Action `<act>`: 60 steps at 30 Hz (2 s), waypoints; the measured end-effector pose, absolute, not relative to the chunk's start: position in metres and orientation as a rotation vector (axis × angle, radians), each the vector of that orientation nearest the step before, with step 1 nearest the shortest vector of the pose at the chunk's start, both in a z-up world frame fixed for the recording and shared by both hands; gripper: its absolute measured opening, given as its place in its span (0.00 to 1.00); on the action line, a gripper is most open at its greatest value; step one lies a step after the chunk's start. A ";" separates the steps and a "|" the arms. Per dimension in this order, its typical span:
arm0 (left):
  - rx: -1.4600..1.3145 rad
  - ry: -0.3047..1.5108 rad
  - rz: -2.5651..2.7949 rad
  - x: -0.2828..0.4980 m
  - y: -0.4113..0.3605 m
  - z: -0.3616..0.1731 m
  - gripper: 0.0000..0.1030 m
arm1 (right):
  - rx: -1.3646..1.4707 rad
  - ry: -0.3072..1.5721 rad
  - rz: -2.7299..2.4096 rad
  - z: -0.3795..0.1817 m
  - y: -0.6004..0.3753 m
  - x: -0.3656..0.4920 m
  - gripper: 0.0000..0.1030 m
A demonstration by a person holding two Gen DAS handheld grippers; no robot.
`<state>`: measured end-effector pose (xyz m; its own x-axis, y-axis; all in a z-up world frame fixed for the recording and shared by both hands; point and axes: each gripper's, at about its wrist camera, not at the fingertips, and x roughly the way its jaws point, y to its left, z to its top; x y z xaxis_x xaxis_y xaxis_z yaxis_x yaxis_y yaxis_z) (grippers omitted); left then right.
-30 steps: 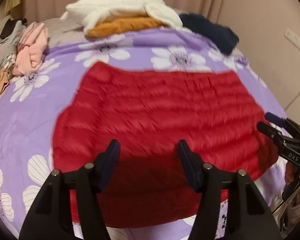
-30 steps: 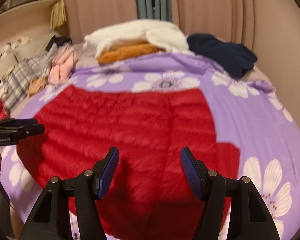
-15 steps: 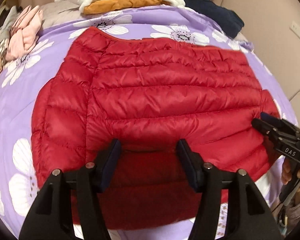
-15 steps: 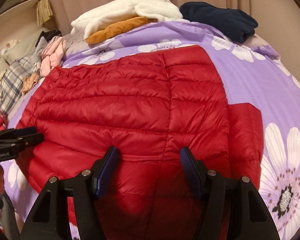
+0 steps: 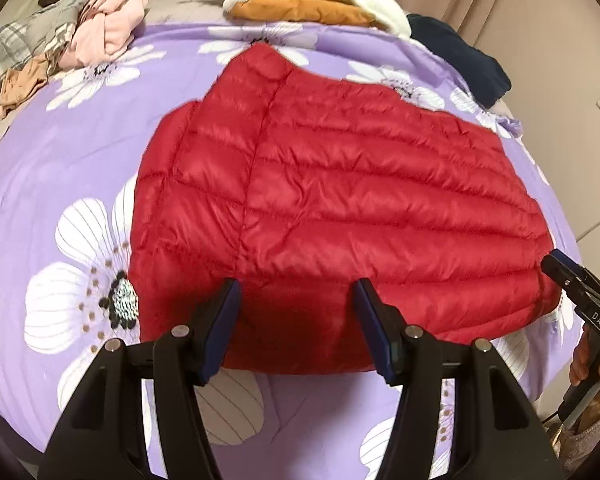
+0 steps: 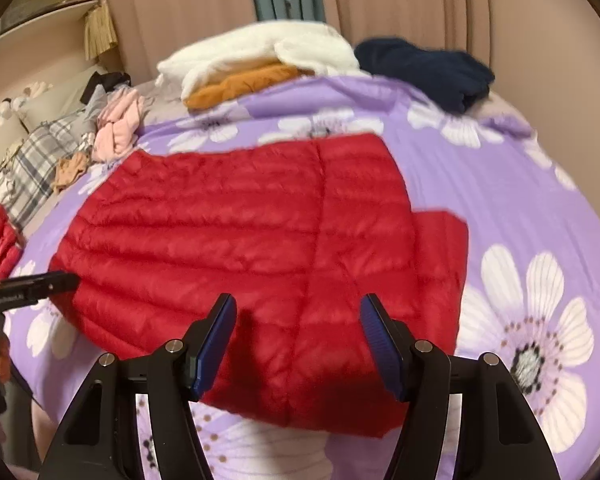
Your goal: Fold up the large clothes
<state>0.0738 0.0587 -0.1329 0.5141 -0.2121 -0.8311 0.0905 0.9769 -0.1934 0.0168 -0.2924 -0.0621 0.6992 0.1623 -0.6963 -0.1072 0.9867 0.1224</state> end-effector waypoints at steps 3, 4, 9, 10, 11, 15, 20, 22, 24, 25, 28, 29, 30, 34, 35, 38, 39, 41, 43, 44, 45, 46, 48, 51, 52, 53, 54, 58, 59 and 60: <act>-0.134 1.035 -0.182 0.077 0.056 -0.140 0.57 | 0.114 0.837 0.135 -0.079 -0.299 0.026 0.64; -0.140 1.042 -0.185 0.079 0.055 -0.143 0.57 | 0.126 0.843 0.138 -0.084 -0.300 0.027 0.64; -0.176 1.056 -0.205 0.081 0.059 -0.149 0.58 | 0.164 0.851 0.140 -0.100 -0.299 0.030 0.64; -0.186 1.059 -0.211 0.082 0.060 -0.149 0.58 | 0.164 0.849 0.140 -0.101 -0.299 0.031 0.64; -0.194 1.061 -0.212 0.082 0.061 -0.150 0.58 | 0.163 0.849 0.139 -0.100 -0.298 0.030 0.64; -0.254 1.064 -0.214 0.076 0.069 -0.143 0.58 | 0.159 0.859 0.129 -0.096 -0.297 0.027 0.64; -0.401 1.032 -0.244 0.056 0.091 -0.123 0.66 | 0.126 0.826 0.112 -0.079 -0.298 0.016 0.64; -0.500 0.989 -0.236 0.048 0.110 -0.114 0.75 | 0.128 0.812 0.104 -0.076 -0.301 0.013 0.64; -0.576 0.962 -0.230 0.043 0.126 -0.110 0.77 | 0.149 0.801 0.100 -0.072 -0.303 0.010 0.64; -0.608 0.953 -0.222 0.041 0.135 -0.109 0.77 | 0.158 0.796 0.101 -0.071 -0.303 0.010 0.64; -0.624 0.943 -0.187 0.037 0.146 -0.108 0.78 | 0.188 0.781 0.118 -0.065 -0.302 0.008 0.64; -0.632 0.947 -0.177 0.036 0.148 -0.110 0.78 | 0.190 0.778 0.120 -0.063 -0.300 0.007 0.64; -0.647 0.950 -0.175 0.035 0.150 -0.113 0.78 | 0.192 0.771 0.125 -0.061 -0.298 0.007 0.64; -0.693 0.972 -0.180 0.031 0.156 -0.123 0.78 | 0.186 0.757 0.162 -0.054 -0.287 0.008 0.64; -0.700 0.976 -0.180 0.030 0.157 -0.124 0.78 | 0.179 0.756 0.165 -0.054 -0.284 0.009 0.64; -0.718 0.981 -0.193 0.028 0.158 -0.127 0.78 | 0.157 0.770 0.172 -0.057 -0.275 0.013 0.64; -0.725 0.983 -0.199 0.028 0.159 -0.128 0.78 | 0.154 0.776 0.177 -0.058 -0.272 0.013 0.64; -0.732 0.985 -0.205 0.028 0.160 -0.129 0.78 | 0.148 0.783 0.182 -0.059 -0.269 0.014 0.64; -0.744 0.985 -0.209 0.028 0.163 -0.131 0.78 | 0.142 0.790 0.187 -0.060 -0.263 0.015 0.64; -0.753 0.987 -0.212 0.027 0.165 -0.134 0.78 | 0.139 0.792 0.192 -0.060 -0.261 0.015 0.64; -0.759 0.988 -0.212 0.027 0.166 -0.135 0.78 | 0.137 0.792 0.195 -0.059 -0.259 0.015 0.64; -0.767 0.990 -0.213 0.026 0.167 -0.136 0.78 | 0.131 0.792 0.199 -0.058 -0.257 0.016 0.64; -0.778 0.994 -0.214 0.026 0.169 -0.139 0.78 | 0.122 0.789 0.206 -0.056 -0.253 0.017 0.64; -0.797 0.996 -0.218 0.026 0.171 -0.142 0.78 | 0.107 0.782 0.222 -0.053 -0.245 0.018 0.64; -0.808 0.997 -0.224 0.026 0.172 -0.144 0.78 | 0.104 0.781 0.226 -0.052 -0.243 0.019 0.64; -0.813 0.997 -0.225 0.026 0.172 -0.145 0.78 | 0.100 0.780 0.232 -0.051 -0.240 0.019 0.64; -0.820 0.998 -0.227 0.025 0.173 -0.146 0.78 | 0.096 0.779 0.238 -0.050 -0.238 0.020 0.64; -0.845 1.000 -0.240 0.026 0.176 -0.149 0.78 | 0.078 0.783 0.253 -0.051 -0.228 0.022 0.64; -0.848 1.001 -0.241 0.027 0.176 -0.149 0.78 | 0.073 0.787 0.259 -0.051 -0.224 0.022 0.64; -0.851 1.002 -0.241 0.027 0.176 -0.150 0.78 | 0.070 0.788 0.262 -0.051 -0.222 0.023 0.64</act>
<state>0.0268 0.1764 -0.1498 0.5430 -0.5422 -0.6413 -0.1908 0.6640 -0.7230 0.0226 -0.2223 -0.0515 0.6744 0.2583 -0.6917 -0.2066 0.9654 0.1591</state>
